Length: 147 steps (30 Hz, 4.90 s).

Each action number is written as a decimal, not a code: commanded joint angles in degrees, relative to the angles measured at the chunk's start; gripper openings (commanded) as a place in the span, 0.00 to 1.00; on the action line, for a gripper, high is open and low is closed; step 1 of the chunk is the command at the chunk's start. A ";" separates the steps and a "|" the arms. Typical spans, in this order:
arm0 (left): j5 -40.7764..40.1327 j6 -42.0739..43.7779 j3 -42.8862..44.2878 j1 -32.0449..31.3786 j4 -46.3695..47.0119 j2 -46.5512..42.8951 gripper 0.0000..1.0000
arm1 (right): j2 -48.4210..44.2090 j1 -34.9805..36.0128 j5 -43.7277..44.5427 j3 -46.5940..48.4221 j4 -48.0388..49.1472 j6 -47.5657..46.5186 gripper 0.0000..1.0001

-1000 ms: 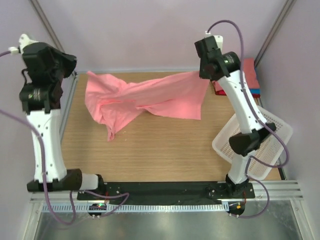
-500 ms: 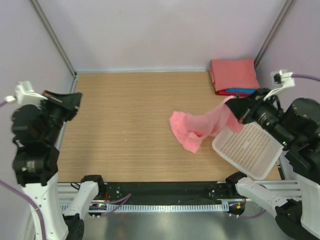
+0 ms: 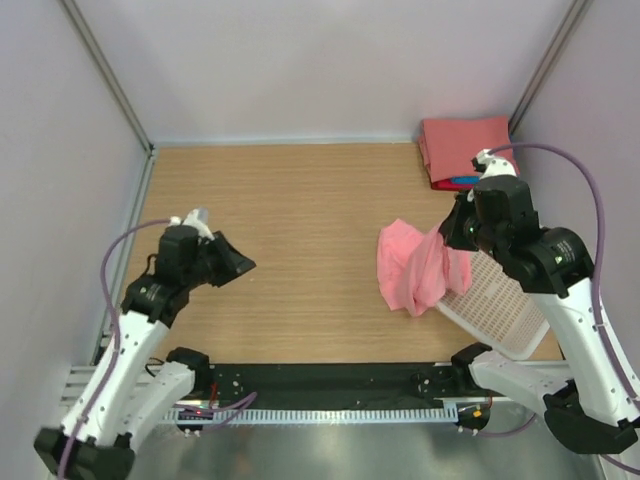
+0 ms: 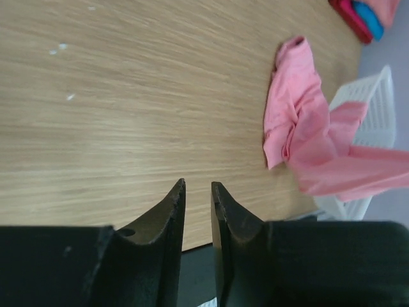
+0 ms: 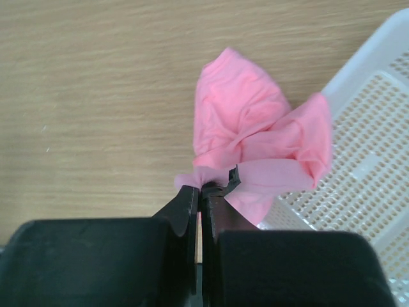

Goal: Fold and stack the t-shirts
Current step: Flatten the tshirt out

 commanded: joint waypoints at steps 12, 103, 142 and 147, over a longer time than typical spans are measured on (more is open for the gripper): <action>-15.86 12.59 35.31 -40.40 13.43 54.42 0.34 | 6.90 -1.01 28.44 9.01 -7.70 -0.02 0.01; -64.42 6.06 64.30 -40.76 -24.43 40.93 0.00 | 24.64 -2.24 17.28 39.02 -4.88 -0.01 0.01; -57.43 27.43 82.07 -33.45 -8.97 9.11 0.00 | -7.31 -2.24 -27.73 22.82 18.82 8.59 0.01; -51.37 24.45 85.05 -33.10 -6.95 7.88 0.00 | -10.68 -2.33 -25.61 21.92 23.77 15.88 0.01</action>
